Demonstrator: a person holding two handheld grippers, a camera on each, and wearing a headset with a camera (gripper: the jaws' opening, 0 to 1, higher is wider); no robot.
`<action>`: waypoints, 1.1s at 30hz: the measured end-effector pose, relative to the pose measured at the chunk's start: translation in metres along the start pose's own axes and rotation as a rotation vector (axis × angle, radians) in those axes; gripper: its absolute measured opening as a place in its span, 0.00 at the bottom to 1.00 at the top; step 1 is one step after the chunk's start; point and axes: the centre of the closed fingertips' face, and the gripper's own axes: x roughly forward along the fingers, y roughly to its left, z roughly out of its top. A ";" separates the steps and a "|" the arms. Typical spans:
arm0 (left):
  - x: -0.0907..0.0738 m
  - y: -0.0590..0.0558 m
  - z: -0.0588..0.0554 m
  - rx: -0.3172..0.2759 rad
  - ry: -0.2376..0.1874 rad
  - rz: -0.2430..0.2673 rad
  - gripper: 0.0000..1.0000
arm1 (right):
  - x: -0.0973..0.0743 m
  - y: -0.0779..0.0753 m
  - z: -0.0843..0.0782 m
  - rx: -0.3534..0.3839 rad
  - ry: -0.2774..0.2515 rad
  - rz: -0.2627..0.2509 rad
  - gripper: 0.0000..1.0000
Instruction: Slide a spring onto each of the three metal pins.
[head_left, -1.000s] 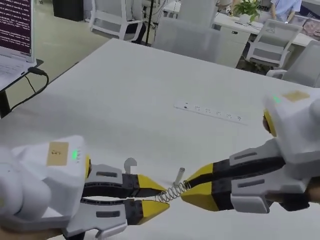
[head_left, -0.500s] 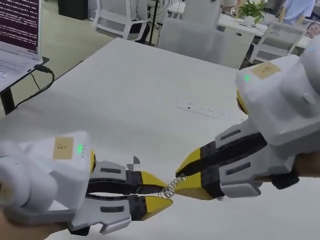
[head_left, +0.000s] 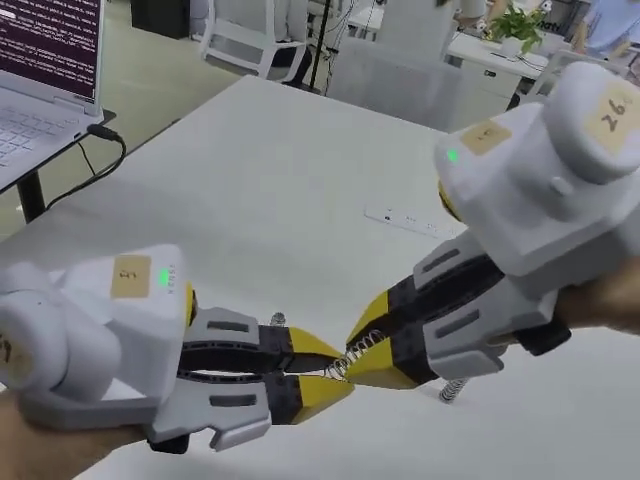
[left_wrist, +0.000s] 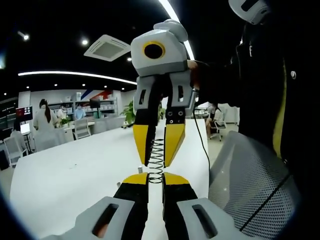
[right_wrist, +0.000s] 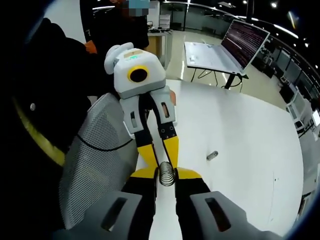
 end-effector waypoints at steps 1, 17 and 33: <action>0.000 0.000 0.000 0.000 0.000 0.001 0.02 | 0.000 -0.001 0.000 0.004 0.000 0.000 0.10; -0.001 0.001 0.001 -0.011 -0.007 0.013 0.02 | 0.005 0.001 0.001 0.002 0.018 0.014 0.09; 0.005 0.005 0.000 0.021 0.032 0.031 0.02 | 0.004 -0.002 -0.003 -0.044 0.116 0.004 0.09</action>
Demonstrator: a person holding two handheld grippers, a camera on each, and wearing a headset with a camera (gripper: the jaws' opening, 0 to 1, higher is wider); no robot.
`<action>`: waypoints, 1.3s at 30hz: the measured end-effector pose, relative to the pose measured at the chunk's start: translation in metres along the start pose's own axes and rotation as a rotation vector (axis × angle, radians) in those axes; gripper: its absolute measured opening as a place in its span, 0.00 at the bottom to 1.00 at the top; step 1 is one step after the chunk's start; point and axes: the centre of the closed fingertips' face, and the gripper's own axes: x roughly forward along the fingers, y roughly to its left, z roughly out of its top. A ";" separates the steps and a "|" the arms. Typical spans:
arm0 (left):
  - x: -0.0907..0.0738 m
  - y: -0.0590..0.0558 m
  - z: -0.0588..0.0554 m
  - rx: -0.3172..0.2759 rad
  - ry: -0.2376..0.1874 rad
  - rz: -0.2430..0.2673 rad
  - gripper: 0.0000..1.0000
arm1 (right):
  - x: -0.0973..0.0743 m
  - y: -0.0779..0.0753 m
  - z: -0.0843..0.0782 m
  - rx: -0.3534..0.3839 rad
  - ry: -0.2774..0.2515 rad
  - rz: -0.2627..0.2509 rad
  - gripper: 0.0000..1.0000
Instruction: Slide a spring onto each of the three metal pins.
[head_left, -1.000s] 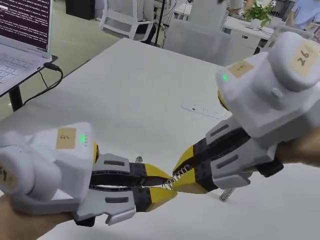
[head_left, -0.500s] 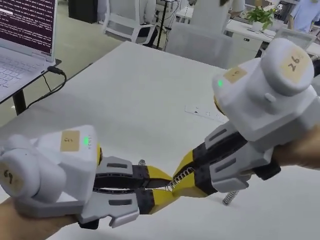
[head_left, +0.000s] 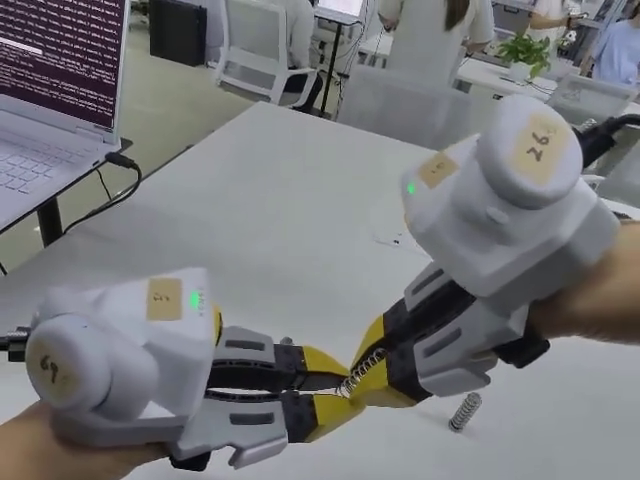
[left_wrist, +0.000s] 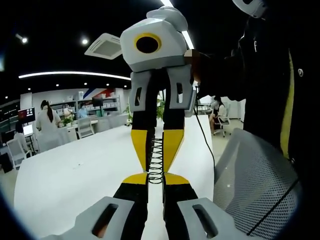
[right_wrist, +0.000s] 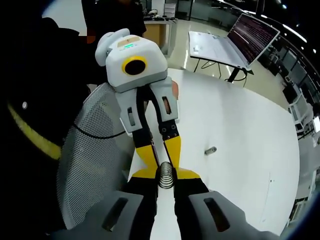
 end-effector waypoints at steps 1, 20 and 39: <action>0.001 0.000 0.000 -0.001 0.004 0.001 0.03 | 0.000 -0.001 -0.001 0.001 0.002 0.000 0.09; 0.016 -0.002 -0.009 -0.046 0.045 -0.026 0.09 | -0.002 -0.012 -0.025 0.028 0.048 -0.006 0.09; 0.003 0.004 -0.046 -0.119 0.077 -0.015 0.34 | -0.020 -0.035 -0.057 0.124 0.041 -0.089 0.09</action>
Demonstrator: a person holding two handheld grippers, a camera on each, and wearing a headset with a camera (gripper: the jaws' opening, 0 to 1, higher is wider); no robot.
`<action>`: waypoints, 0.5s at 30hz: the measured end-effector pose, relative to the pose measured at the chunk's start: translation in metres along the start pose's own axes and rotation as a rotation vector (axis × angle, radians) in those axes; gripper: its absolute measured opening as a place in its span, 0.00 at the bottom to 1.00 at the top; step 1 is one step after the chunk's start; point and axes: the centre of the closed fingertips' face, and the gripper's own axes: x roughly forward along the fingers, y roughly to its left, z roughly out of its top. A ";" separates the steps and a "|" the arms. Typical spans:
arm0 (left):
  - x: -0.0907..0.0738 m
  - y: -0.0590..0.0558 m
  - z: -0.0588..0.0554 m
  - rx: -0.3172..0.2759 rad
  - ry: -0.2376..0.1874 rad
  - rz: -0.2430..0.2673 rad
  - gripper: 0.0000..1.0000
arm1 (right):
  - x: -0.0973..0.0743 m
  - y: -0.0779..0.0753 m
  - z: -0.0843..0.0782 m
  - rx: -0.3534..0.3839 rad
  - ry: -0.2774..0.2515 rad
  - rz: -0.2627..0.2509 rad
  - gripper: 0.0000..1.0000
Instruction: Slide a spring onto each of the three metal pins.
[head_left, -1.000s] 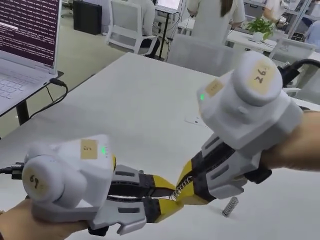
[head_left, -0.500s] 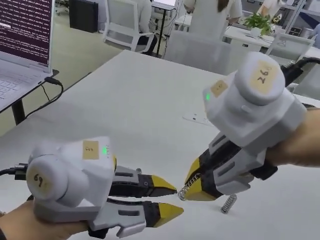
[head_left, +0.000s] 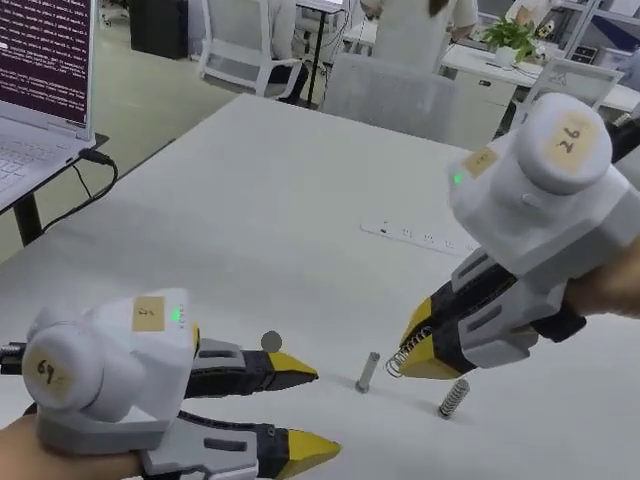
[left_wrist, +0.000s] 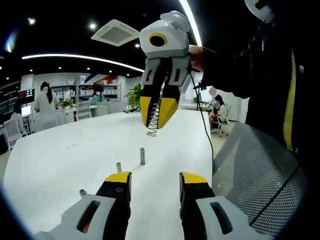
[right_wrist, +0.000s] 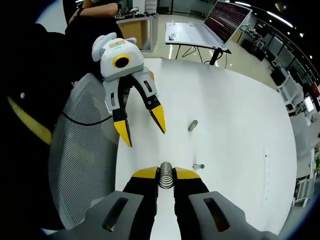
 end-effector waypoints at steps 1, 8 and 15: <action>-0.001 0.000 -0.002 -0.005 0.002 0.001 0.35 | -0.001 -0.001 -0.001 0.007 -0.002 -0.002 0.09; -0.008 0.003 -0.014 -0.012 0.027 0.031 0.45 | -0.002 -0.009 -0.004 0.026 -0.006 -0.024 0.09; -0.016 0.002 -0.027 -0.035 0.045 0.060 0.51 | 0.004 -0.023 -0.008 0.024 0.012 -0.051 0.09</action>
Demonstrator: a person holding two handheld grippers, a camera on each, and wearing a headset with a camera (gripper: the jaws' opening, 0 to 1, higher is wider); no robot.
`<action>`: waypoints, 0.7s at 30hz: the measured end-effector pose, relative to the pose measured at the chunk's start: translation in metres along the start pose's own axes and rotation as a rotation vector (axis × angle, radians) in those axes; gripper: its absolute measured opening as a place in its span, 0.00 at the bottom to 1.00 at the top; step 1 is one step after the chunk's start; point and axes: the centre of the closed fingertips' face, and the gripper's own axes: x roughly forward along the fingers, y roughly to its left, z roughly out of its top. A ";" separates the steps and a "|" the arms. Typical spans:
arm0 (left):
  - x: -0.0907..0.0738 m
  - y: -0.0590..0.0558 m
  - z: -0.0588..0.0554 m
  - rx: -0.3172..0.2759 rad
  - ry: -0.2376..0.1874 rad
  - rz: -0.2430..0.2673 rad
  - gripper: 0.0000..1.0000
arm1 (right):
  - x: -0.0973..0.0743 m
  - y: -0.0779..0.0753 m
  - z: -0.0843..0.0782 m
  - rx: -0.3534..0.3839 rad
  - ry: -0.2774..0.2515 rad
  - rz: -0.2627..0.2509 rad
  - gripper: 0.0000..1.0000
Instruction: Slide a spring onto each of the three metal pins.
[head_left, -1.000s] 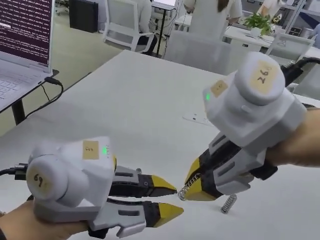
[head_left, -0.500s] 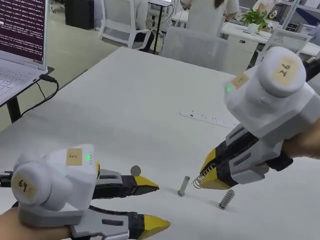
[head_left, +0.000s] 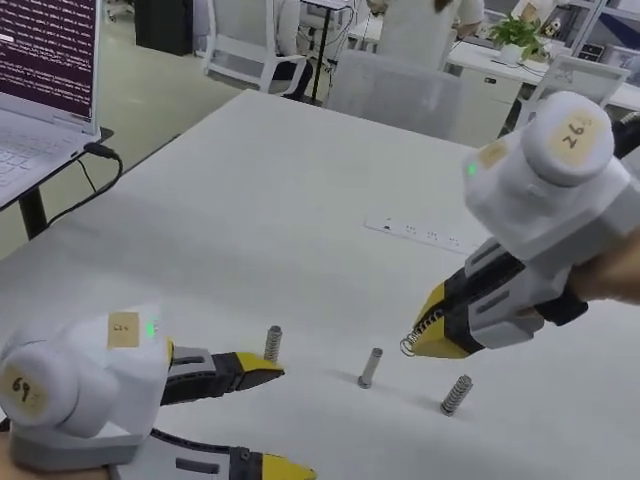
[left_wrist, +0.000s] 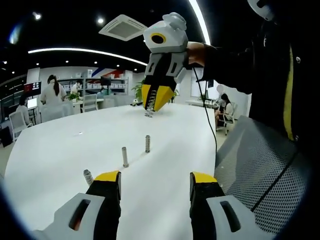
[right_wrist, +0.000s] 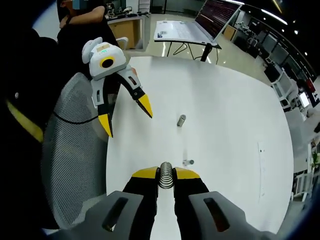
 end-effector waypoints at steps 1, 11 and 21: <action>-0.001 0.000 -0.002 0.003 0.007 0.007 0.52 | 0.001 -0.001 0.000 -0.001 0.004 -0.003 0.09; -0.007 0.004 -0.022 0.052 0.080 0.047 0.57 | 0.021 -0.027 -0.008 0.011 0.046 -0.031 0.09; -0.008 0.011 -0.032 0.076 0.126 0.081 0.59 | 0.050 -0.050 -0.012 0.024 0.092 -0.015 0.09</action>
